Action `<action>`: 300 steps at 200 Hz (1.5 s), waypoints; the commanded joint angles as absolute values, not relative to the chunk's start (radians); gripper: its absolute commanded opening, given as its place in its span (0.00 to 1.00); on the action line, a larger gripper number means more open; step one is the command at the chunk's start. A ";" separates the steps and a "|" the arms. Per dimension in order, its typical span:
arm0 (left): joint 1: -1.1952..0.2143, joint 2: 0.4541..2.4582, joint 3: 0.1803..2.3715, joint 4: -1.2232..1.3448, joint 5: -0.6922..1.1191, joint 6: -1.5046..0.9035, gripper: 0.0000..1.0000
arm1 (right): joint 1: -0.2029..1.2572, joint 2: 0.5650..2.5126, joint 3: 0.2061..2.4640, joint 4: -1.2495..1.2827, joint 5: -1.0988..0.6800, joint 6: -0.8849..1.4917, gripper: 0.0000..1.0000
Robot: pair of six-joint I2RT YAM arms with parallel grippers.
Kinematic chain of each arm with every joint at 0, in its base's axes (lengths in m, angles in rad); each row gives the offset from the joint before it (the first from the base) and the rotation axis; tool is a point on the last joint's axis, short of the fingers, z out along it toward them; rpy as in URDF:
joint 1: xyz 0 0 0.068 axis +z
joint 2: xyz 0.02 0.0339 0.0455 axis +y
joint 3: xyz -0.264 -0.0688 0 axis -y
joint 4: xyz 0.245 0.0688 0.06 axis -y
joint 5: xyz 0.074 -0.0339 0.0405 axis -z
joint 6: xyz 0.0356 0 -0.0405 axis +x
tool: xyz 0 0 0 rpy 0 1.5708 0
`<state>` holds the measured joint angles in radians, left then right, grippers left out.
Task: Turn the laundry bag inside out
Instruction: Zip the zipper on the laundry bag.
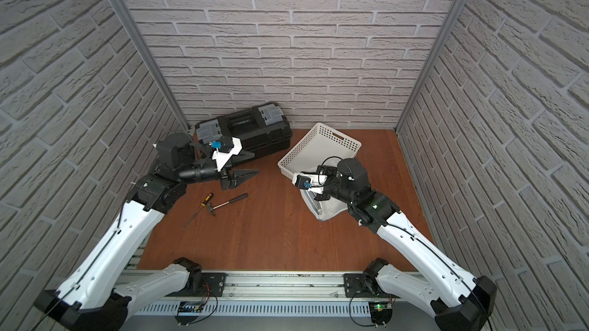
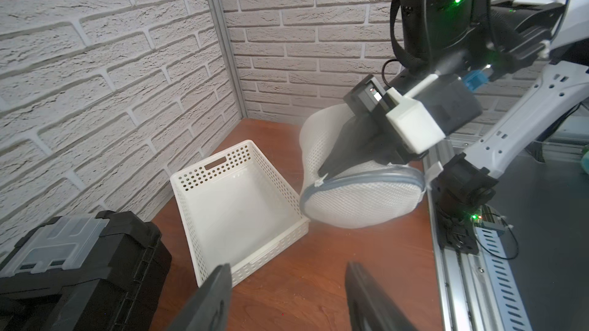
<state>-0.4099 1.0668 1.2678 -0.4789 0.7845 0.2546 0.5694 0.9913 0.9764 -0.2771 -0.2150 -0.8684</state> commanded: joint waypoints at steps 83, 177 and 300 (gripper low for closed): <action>-0.554 1.302 1.496 -0.751 0.769 0.602 0.68 | 0.606 1.009 1.043 -0.391 -0.341 -1.014 0.03; -0.630 1.463 1.578 -0.900 0.838 0.728 0.74 | 0.647 0.979 1.054 -0.445 -0.348 -1.085 0.03; -0.698 1.498 1.535 -0.895 0.797 0.759 0.78 | 0.680 0.976 1.058 -0.401 -0.340 -1.092 0.03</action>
<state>-0.6758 1.4883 1.5593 -0.8913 0.8074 0.7410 0.6720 0.9985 1.0344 -0.4606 -0.3305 -1.1076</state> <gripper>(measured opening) 0.778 0.080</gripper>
